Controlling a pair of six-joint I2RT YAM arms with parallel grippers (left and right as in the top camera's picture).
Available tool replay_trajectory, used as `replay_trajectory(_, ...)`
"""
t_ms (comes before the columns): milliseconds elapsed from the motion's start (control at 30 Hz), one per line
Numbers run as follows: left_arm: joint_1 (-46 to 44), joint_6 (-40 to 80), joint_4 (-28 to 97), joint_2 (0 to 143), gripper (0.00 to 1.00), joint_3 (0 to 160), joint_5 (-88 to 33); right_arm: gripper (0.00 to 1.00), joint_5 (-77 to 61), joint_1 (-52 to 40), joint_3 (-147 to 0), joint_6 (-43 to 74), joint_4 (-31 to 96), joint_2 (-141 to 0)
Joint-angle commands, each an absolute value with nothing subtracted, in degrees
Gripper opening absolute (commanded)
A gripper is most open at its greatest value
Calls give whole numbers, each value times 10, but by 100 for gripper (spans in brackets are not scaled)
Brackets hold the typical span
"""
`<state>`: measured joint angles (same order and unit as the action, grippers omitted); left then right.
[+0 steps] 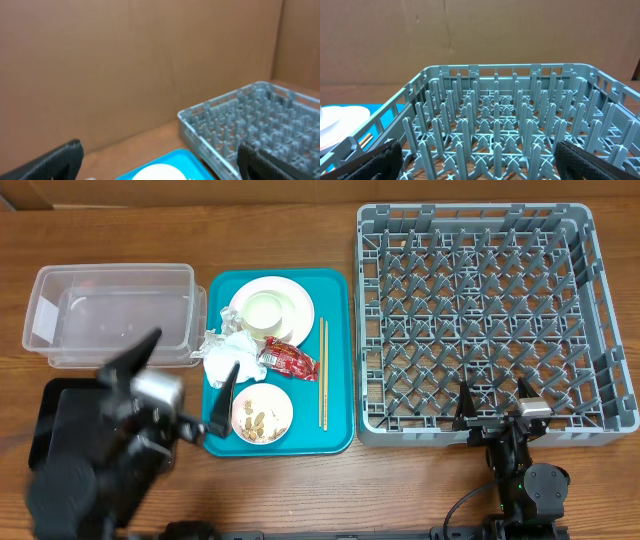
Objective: Sort waste into correct bins and load items into the dishwasher
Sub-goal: 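Reach the left gripper to the red snack wrapper and grasp it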
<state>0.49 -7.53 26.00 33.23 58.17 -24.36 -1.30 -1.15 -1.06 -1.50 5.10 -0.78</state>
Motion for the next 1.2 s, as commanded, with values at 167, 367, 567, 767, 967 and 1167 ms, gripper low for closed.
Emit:
replay_trajectory(167,7,-86,447,566,100,782,-298,100,-16,-10,-4,-15,47,-2)
replay_trajectory(367,7,-82,446,636,100,782,-329,100,-16,-10,-4,-15,47,-2)
replay_trajectory(567,4,-65,495,692,66,782,-256,100,-16,-10,-4,-15,47,-2)
replay_trajectory(767,-64,11,555,768,59,781,-90,100,-16,-10,-4,-15,47,-2)
replay_trajectory(967,-152,62,559,877,59,780,-41,100,-16,-10,-4,-15,47,-2)
replay_trajectory(1167,-196,62,553,964,61,780,45,100,-16,-10,-4,-15,47,-2)
